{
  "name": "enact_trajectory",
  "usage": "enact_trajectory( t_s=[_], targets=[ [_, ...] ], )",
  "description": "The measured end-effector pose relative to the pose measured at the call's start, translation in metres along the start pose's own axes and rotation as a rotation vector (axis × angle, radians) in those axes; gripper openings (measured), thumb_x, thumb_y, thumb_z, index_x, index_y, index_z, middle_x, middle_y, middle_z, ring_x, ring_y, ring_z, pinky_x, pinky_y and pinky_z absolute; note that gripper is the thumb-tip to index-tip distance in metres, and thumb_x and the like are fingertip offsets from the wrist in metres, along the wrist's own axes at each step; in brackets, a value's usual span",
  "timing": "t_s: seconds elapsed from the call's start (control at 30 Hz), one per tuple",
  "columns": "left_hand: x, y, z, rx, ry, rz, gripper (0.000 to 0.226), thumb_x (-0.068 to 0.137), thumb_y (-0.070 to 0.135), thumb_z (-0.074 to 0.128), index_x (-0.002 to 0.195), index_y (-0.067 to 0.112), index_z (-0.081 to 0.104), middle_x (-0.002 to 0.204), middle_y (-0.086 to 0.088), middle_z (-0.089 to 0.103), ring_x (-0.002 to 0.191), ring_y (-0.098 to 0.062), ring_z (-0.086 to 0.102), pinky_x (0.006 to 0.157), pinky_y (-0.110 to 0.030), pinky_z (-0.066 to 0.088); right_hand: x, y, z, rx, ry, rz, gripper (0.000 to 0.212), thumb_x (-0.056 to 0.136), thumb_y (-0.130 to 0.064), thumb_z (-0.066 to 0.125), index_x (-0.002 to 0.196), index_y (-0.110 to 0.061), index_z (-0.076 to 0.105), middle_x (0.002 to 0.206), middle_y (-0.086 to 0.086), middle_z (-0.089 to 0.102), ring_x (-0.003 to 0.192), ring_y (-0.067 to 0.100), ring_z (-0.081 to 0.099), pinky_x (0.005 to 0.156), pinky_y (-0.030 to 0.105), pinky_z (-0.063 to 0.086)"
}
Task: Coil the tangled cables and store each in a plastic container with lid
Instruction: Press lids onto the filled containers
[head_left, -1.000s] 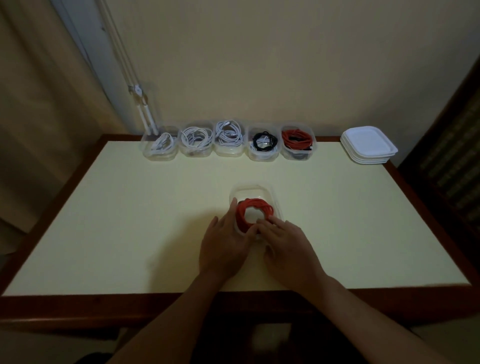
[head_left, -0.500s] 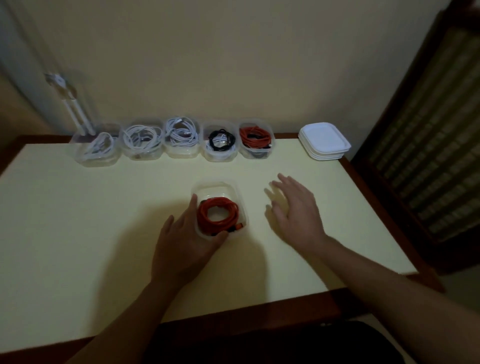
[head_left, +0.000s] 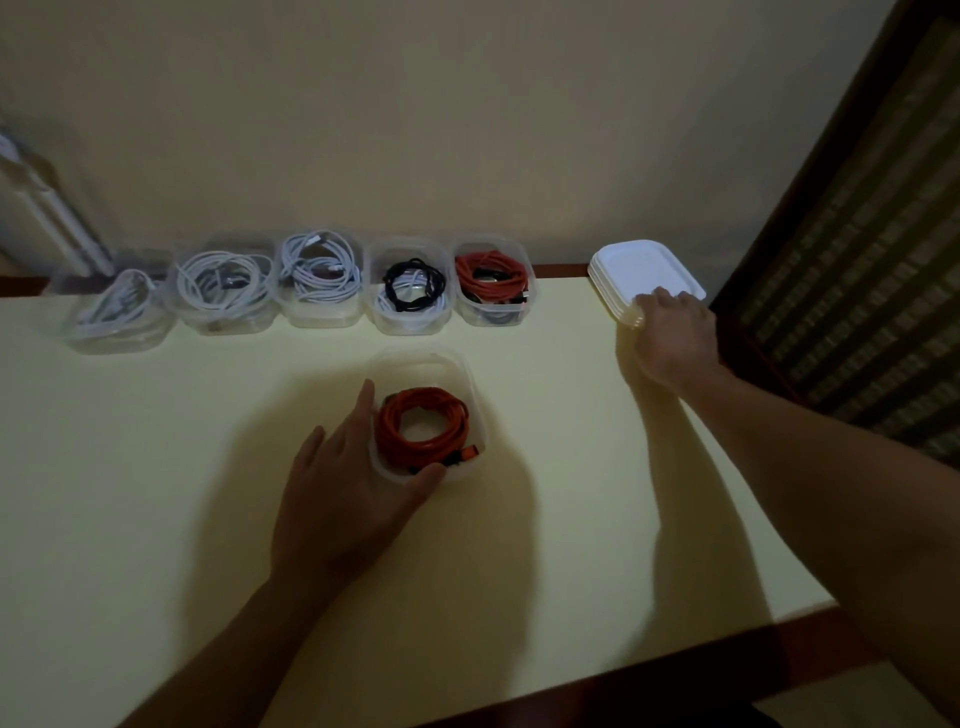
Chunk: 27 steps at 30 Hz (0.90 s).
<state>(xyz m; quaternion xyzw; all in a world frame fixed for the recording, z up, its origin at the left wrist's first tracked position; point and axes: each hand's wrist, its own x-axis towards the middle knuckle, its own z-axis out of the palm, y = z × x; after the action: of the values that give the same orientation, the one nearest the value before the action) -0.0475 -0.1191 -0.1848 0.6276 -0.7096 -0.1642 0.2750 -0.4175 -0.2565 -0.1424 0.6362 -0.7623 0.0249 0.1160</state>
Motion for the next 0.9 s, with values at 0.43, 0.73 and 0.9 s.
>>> enact_trajectory(
  t_s=[0.43,0.73,0.9],
  targets=[
    [0.003,0.000,0.001,-0.002,-0.005,0.007,0.112,0.072,0.086,0.035,0.161,0.025,0.008,0.154,0.004,0.045,0.144,-0.009,0.037,0.124,-0.039,0.016,0.025,0.004,0.000,0.132,0.052,0.008,0.035,0.094,-0.003,0.051,0.122,-0.016,0.067,0.119,0.011,0.067,0.117,0.038,0.050,0.100,0.045,0.037],
    [0.002,0.004,-0.001,-0.017,0.002,-0.005,0.111,0.071,0.086,0.035,0.161,0.027,0.009,0.155,0.005,0.044,0.145,-0.009,0.035,0.125,-0.037,0.014,0.028,-0.006,-0.005,0.483,0.022,0.229,0.028,0.093,-0.014,0.053,0.108,-0.026,0.072,0.125,0.005,0.062,0.127,0.032,0.047,0.090,0.033,0.029],
    [0.003,0.001,0.000,-0.009,-0.003,-0.003,0.111,0.072,0.086,0.036,0.161,0.027,0.008,0.155,0.005,0.044,0.144,-0.010,0.037,0.124,-0.038,0.016,0.021,-0.012,-0.009,0.448,0.057,0.228,0.025,0.095,-0.014,0.054,0.111,-0.019,0.072,0.124,0.009,0.061,0.123,0.030,0.049,0.085,0.030,0.027]
  ],
)
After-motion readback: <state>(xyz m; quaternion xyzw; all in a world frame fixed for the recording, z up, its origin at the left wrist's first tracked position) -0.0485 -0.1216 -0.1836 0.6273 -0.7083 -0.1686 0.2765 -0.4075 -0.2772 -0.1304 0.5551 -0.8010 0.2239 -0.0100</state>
